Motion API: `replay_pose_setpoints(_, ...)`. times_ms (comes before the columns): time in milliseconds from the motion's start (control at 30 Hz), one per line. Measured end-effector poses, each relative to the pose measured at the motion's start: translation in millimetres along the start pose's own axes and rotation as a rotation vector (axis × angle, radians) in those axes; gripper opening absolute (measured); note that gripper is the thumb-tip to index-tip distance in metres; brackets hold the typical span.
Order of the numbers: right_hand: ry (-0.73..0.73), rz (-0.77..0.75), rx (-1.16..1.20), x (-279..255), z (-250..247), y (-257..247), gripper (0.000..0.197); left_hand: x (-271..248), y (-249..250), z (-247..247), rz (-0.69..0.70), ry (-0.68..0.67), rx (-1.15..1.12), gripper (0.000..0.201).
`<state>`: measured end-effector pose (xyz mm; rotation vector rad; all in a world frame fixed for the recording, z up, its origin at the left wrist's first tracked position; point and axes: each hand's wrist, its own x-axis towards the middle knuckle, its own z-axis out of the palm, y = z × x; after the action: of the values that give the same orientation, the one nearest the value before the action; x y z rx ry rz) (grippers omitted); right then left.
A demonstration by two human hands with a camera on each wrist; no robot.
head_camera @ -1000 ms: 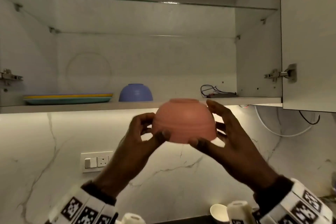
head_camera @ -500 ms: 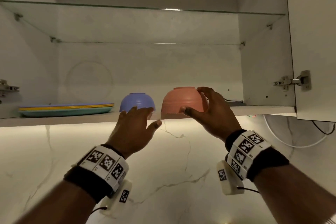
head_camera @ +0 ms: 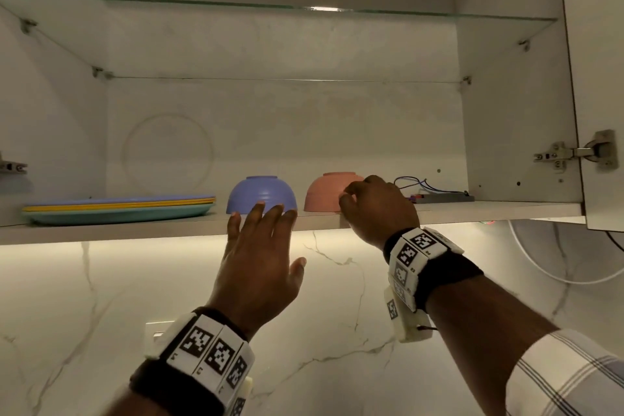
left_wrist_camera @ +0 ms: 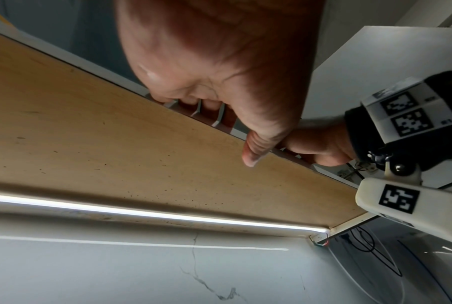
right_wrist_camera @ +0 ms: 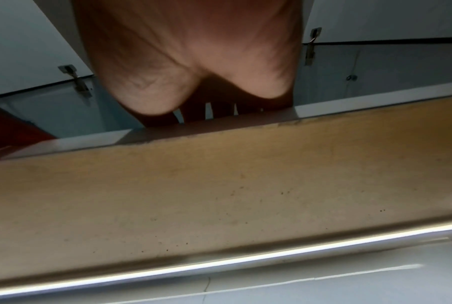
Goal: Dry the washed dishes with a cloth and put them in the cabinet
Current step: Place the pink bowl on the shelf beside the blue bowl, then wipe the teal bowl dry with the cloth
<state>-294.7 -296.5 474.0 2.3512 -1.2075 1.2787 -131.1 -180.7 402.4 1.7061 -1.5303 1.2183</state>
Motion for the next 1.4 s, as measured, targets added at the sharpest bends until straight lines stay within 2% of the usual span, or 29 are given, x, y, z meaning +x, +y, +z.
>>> replay_pose_setpoints(67,-0.095,0.026,-0.133,-3,1,-4,0.042,1,-1,1,0.006,-0.005,0.003,0.076)
replay_pose_setpoints(167,-0.139,0.013,-0.129,-3,0,-3,0.045,0,-1,1,0.005,-0.036,-0.008,0.077)
replay_pose_setpoints(233,-0.095,-0.021,-0.071,-5,-3,-1,0.045,0,0,-1,0.007,-0.053,-0.008,0.079)
replay_pose_setpoints(333,0.061,-0.102,-0.010,-21,-13,-1,0.046,3,-1,-7,0.017,-0.078,-0.017,0.081)
replay_pose_setpoints(467,0.087,-0.135,0.153,-64,-17,-8,0.042,-9,2,-13,0.028,-0.054,-0.036,0.084)
replay_pose_setpoints(567,0.080,-0.111,0.244,-109,-7,-8,0.045,-41,19,-5,0.049,-0.037,-0.136,0.080)
replay_pose_setpoints(667,0.008,-0.043,0.316,-172,20,1,0.043,-101,46,15,-0.036,-0.206,-0.357,0.078)
replay_pose_setpoints(800,-0.192,0.062,0.333,-280,82,29,0.042,-213,86,55,-0.107,-0.549,-0.507,0.077)
replay_pose_setpoints(900,-0.517,0.234,0.259,-360,113,59,0.043,-284,118,77,-0.145,-0.836,-0.558,0.076)
replay_pose_setpoints(967,-0.704,0.326,0.170,-405,122,84,0.047,-320,140,87,-0.171,-0.974,-0.600,0.074)
replay_pose_setpoints(1100,-0.938,0.407,0.022,-455,116,128,0.059,-357,184,103,-0.178,-1.098,-0.685,0.070)
replay_pose_setpoints(1200,-1.110,0.361,0.025,-470,109,150,0.080,-356,215,113,-0.201,-1.146,-0.693,0.064)
replay_pose_setpoints(1267,-1.200,0.300,0.037,-476,108,161,0.087,-351,233,121,-0.239,-1.174,-0.692,0.064)
replay_pose_setpoints(1333,-1.197,0.240,0.061,-482,111,171,0.073,-345,246,130,-0.293,-1.203,-0.697,0.065)
replay_pose_setpoints(1400,-1.117,0.234,0.119,-484,114,182,0.052,-338,259,138,-0.336,-1.233,-0.715,0.068)
